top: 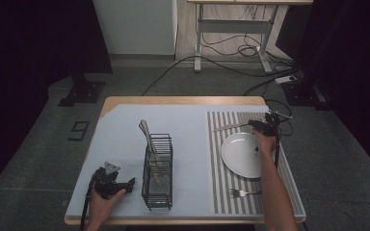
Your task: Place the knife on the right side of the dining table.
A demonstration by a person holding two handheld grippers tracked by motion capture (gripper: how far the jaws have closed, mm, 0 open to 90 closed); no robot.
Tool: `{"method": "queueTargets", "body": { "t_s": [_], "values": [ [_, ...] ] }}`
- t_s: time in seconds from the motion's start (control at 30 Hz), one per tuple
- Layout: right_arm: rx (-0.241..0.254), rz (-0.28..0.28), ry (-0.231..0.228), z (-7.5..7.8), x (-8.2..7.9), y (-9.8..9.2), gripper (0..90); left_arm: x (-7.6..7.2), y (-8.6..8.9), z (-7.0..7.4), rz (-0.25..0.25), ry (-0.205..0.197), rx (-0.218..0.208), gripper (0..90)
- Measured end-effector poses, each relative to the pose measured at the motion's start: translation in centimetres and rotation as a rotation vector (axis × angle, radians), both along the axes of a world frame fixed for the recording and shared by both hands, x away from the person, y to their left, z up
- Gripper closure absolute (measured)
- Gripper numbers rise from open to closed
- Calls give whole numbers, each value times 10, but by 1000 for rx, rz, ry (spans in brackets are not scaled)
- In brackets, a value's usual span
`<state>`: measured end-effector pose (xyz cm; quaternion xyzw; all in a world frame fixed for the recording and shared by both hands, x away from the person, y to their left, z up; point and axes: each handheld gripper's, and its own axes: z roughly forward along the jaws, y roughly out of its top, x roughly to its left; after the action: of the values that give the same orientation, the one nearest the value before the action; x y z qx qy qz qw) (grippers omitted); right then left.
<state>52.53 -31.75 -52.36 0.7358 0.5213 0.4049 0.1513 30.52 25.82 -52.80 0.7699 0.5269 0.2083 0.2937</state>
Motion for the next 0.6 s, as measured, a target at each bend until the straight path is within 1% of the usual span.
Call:
{"method": "queueTargets", "body": {
  "t_s": [0.07, 0.2, 0.27, 0.3, 0.37, 0.43, 0.5, 0.57, 0.6],
  "values": [
    [-9, -2, -14, 3, -1, -1, 429, 0, 0, 0, -1, 0, 1, 32],
    [-24, 25, -59, 10, -1, 2, 429, 0, 0, 0, -1, 0, 1, 32],
    [-46, 40, -96, 15, 2, 7, 428, 0, 0, 0, -1, 0, 1, 32],
    [-50, 51, -98, 17, 4, 10, 427, 0, 0, 0, 0, 0, 0, 32],
    [-59, 74, -88, 18, 12, 15, 425, 0, 0, 0, -1, 0, 0, 33],
    [-80, 92, -115, 20, 17, 21, 430, 0, 0, 0, 0, 0, -1, 32],
    [-105, 125, -82, 18, 26, 27, 432, 0, 0, 0, -1, 0, 0, 32],
    [-134, 135, -88, 15, 32, 32, 439, 0, 0, 0, 0, 0, -2, 32],
    [-145, 141, -70, 13, 36, 34, 441, 0, 0, 0, 1, 0, -2, 32]
  ]
}}
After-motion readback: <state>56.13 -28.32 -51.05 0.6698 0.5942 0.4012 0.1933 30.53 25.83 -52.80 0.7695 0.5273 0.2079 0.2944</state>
